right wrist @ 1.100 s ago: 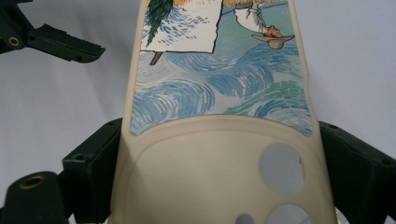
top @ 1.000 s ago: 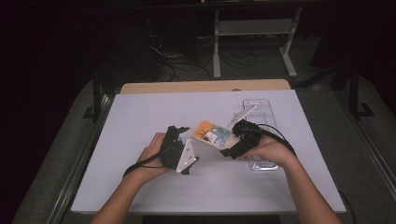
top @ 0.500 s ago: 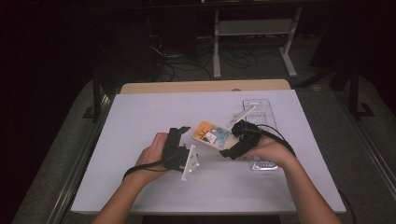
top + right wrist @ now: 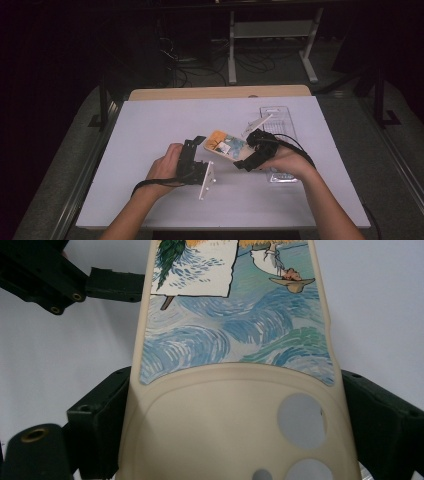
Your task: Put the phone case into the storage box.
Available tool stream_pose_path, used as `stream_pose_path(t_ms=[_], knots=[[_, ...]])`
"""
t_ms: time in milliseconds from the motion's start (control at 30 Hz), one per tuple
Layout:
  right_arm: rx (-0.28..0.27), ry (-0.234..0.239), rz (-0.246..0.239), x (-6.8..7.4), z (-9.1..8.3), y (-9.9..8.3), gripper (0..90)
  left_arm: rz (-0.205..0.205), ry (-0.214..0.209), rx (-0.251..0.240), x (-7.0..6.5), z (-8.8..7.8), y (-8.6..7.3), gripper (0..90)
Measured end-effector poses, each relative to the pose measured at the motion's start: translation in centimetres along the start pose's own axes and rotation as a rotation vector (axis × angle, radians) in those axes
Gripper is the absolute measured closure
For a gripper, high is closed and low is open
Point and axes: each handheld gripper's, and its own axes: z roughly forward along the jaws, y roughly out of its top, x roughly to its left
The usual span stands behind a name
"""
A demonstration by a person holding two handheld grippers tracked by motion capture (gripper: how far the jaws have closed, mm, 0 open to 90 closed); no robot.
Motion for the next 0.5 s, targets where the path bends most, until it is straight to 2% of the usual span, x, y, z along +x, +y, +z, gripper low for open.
stream_pose_path(t_ms=[100,267,300,467,500], knots=[[-0.002,0.000,0.000,0.1,0.1,0.0,10.1,0.040,0.028,-0.001,-0.4,0.1,0.2,0.6],[-0.002,0.001,-0.006,0.2,0.2,0.1,10.0,0.064,0.050,0.003,-0.9,0.3,0.5,0.7],[-0.004,0.003,-0.010,0.3,0.2,0.1,10.0,0.081,0.057,0.001,-1.1,0.3,0.7,3.3],[-0.006,0.005,-0.012,0.5,0.3,0.2,10.0,0.093,0.071,-0.002,-1.4,0.3,0.9,4.8],[-0.007,0.005,-0.014,0.6,0.3,0.3,10.0,0.103,0.084,-0.004,-1.5,0.3,1.0,6.1]])
